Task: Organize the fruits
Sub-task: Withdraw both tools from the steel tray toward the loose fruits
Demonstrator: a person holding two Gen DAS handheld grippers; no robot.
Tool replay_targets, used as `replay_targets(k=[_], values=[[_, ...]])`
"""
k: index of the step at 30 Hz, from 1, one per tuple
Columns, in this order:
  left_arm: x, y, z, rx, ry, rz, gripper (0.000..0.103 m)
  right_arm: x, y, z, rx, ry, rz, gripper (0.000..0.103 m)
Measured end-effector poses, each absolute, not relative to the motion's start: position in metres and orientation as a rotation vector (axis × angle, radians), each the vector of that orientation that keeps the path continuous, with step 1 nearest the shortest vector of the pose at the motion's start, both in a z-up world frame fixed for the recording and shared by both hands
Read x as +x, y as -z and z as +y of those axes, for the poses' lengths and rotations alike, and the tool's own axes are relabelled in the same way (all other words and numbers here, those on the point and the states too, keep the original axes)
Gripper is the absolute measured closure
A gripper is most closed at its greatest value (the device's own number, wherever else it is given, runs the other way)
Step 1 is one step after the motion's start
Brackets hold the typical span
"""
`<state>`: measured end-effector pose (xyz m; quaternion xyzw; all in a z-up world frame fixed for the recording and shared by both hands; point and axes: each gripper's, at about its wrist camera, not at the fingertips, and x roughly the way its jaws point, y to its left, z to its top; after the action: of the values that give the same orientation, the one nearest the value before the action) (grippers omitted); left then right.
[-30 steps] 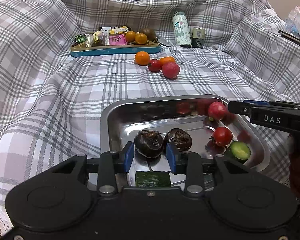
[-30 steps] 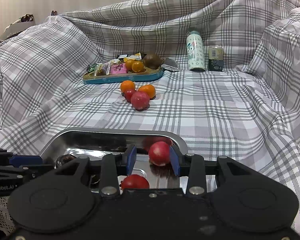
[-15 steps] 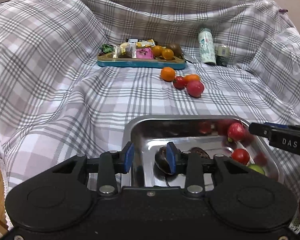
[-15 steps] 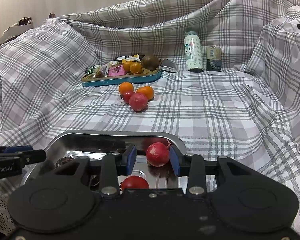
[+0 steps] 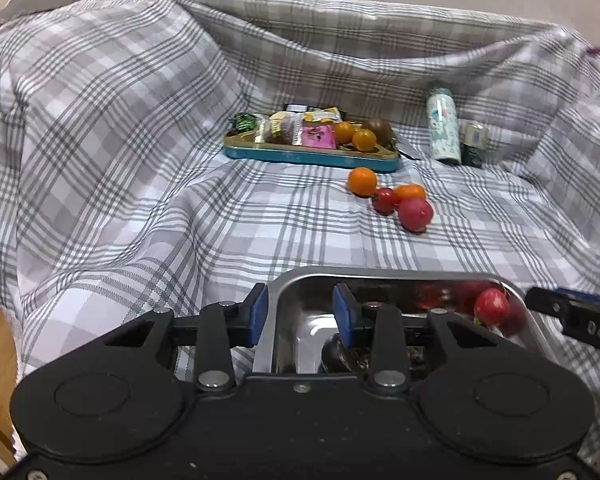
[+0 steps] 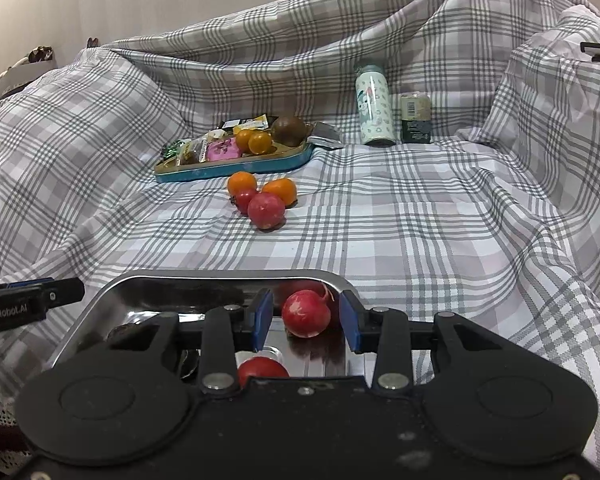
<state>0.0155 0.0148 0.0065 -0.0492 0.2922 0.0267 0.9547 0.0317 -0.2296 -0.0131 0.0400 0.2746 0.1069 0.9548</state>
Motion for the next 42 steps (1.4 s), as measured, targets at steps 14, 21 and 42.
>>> replay_targets(k=[14, 21, 42], values=[[0.032, -0.002, 0.031, -0.222, -0.097, 0.605, 0.059, 0.029, 0.009, -0.234, 0.107, -0.182, 0.54, 0.064], [0.032, -0.005, 0.035, -0.231, -0.089, 0.641, 0.059, 0.03, 0.007, -0.235, 0.116, -0.185, 0.547, 0.064], [0.112, -0.033, 0.01, 0.028, -0.016, 0.703, 0.059, 0.083, -0.003, -0.22, 0.072, -0.193, 0.595, 0.064]])
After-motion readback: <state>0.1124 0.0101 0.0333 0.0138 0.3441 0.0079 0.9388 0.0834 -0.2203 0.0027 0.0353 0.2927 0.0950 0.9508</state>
